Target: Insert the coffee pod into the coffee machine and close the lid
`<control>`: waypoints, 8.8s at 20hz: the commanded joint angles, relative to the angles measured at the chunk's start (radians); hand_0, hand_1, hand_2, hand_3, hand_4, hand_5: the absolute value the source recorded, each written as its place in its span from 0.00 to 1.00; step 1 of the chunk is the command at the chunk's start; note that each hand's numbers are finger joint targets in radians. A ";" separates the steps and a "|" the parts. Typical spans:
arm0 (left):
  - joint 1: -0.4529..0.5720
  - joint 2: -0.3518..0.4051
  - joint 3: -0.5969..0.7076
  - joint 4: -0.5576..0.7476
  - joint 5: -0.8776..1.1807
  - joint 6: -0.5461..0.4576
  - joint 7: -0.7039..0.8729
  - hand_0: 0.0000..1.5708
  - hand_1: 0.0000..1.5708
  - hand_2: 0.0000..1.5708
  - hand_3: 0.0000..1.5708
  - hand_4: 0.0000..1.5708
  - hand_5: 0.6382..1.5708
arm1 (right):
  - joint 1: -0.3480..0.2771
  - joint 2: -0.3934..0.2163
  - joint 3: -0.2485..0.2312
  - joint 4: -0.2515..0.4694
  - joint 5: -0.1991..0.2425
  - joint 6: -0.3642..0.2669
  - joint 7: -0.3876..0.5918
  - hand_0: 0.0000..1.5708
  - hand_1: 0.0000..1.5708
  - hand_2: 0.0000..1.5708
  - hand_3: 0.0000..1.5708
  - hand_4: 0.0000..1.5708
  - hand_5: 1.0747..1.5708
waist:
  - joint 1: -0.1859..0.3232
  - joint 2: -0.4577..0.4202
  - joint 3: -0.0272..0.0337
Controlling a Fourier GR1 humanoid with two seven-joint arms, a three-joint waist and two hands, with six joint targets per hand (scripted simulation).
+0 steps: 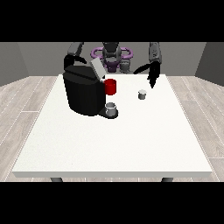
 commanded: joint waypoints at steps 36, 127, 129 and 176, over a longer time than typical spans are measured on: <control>-0.350 0.096 -0.030 0.623 -0.370 0.023 -0.123 0.72 0.72 0.75 0.64 0.00 1.00 | -0.168 0.004 -0.031 0.151 0.024 -0.036 0.001 0.00 0.00 0.00 0.00 0.24 1.00 | -0.062 0.142 -0.0002; -0.929 0.072 0.183 0.598 -0.329 -0.091 0.064 0.95 0.95 0.96 0.91 0.45 1.00 | -0.432 -0.131 -0.121 0.489 -0.034 0.117 -0.125 0.00 0.00 0.00 0.00 0.17 1.00 | -0.134 0.233 0.0001; -0.938 0.109 0.177 0.598 -0.336 -0.126 0.071 0.94 0.94 0.95 0.89 0.45 1.00 | -0.414 -0.130 -0.127 0.512 -0.032 0.121 -0.165 0.00 0.00 0.00 0.00 0.17 1.00 | -0.125 0.229 0.0004; 0.039 -0.192 0.254 0.460 0.024 -0.323 -0.354 0.00 0.00 0.00 0.00 0.18 1.00 | 0.036 0.031 0.227 -0.096 0.192 -0.066 0.045 0.00 0.00 0.00 0.00 0.28 1.00 | 0.116 -0.418 0.0001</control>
